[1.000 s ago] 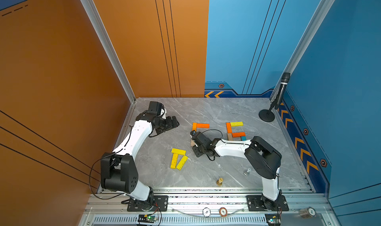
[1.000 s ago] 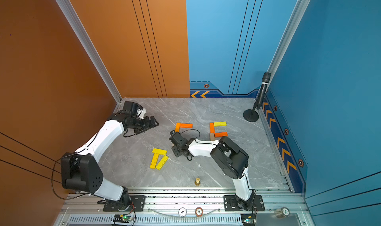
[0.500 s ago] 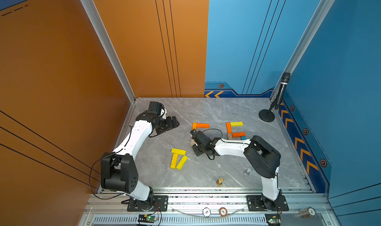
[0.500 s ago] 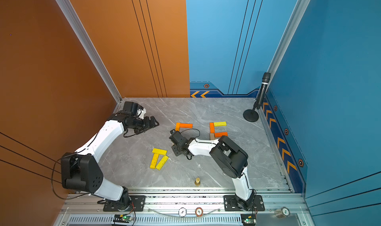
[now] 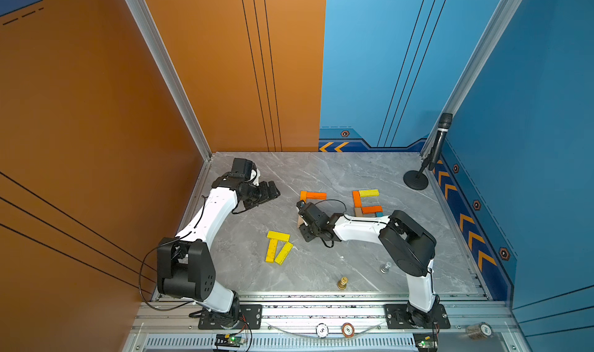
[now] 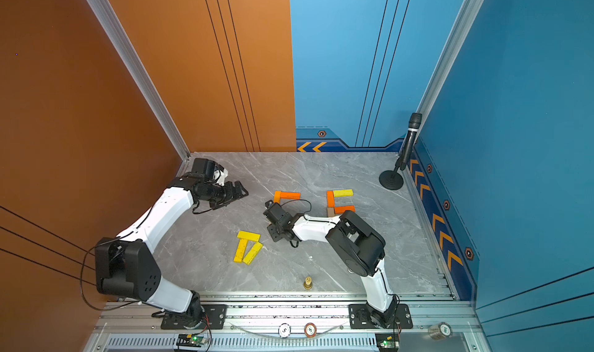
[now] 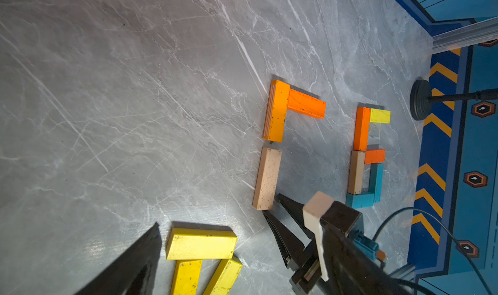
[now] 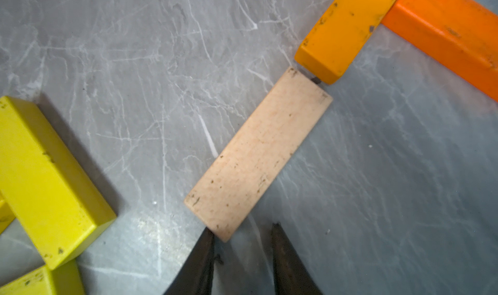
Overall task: Assemble the number 6 with building blocks
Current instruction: Assemble the building block at the center of the board.
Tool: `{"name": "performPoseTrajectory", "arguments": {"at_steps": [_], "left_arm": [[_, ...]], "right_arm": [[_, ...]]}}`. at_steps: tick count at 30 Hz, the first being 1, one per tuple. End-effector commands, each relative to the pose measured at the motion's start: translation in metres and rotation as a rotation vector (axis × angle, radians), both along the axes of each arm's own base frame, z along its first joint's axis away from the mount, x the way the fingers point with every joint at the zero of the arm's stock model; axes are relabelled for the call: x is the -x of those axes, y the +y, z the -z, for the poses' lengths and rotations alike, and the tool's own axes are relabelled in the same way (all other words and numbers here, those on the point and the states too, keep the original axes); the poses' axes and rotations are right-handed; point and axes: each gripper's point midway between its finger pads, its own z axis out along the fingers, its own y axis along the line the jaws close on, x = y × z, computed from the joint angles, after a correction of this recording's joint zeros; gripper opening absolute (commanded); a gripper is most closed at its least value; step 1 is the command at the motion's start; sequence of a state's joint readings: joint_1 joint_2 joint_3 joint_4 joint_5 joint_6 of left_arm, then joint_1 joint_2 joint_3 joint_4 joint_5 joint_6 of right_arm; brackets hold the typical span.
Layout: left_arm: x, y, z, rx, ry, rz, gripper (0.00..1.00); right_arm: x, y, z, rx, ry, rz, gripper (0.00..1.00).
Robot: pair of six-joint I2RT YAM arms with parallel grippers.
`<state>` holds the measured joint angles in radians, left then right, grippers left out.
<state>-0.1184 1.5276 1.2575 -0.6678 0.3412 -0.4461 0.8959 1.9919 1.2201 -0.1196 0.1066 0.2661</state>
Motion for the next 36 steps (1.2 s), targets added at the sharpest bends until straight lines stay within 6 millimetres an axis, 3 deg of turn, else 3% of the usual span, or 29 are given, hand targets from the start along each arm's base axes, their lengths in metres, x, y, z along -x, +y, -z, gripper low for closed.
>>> {"name": "performPoseTrajectory", "arguments": {"at_steps": [1, 26, 31, 36], "left_arm": [[0.002, -0.001, 0.0, 0.022, 0.002, 0.0, 0.93], [0.002, -0.001, 0.001, 0.024, 0.005, -0.001, 0.92], [0.002, 0.001, 0.002, 0.015, 0.005, -0.007, 0.92], [0.001, 0.007, 0.004, -0.013, 0.003, -0.025, 0.92]], "right_arm": [[-0.001, -0.009, 0.015, 0.038, 0.032, 0.024, 0.36], [-0.003, -0.004, 0.013, 0.025, 0.04, 0.017, 0.36], [0.003, -0.001, -0.017, 0.014, -0.003, -0.002, 0.39], [0.023, 0.008, -0.056, -0.032, -0.028, -0.042, 0.49]]}}
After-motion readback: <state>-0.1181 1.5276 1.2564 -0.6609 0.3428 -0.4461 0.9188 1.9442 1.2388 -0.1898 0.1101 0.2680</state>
